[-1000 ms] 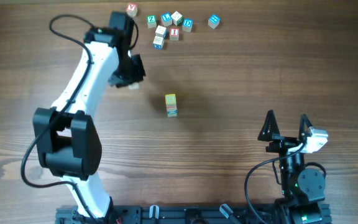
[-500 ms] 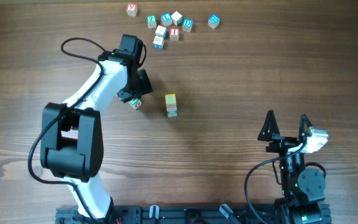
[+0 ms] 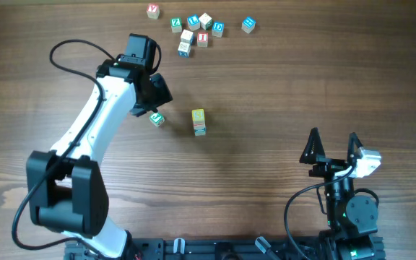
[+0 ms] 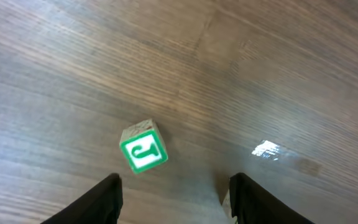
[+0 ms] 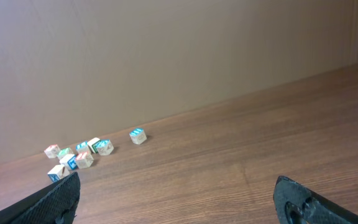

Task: Form a tower

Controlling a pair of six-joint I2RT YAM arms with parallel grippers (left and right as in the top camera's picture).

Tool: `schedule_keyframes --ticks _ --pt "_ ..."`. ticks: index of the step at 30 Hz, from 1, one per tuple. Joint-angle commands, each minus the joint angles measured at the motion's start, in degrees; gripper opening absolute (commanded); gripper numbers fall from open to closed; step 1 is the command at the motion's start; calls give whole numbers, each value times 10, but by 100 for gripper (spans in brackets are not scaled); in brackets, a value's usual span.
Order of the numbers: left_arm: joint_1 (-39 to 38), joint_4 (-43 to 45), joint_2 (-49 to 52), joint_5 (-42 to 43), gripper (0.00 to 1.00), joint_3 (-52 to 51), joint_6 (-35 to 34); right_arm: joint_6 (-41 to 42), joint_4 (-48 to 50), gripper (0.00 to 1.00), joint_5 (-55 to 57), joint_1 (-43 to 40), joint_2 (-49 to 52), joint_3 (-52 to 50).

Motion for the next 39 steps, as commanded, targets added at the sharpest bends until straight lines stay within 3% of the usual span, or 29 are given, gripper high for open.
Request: schedule_keyframes --ticks 1,14,21,29,39 --pt "1 -7 2 -2 60 -14 -17 -10 3 100 8 -2 -3 0" --pt "1 126 4 -9 59 -148 -60 -10 3 100 8 -2 -3 0" --pt "1 131 4 -8 47 -150 -60 -10 3 100 8 -2 -3 0" --pt "1 139 4 -43 54 -151 -105 -10 3 100 8 -2 -3 0" --pt "1 155 4 -49 54 -172 -104 -10 3 100 8 -2 -3 0"
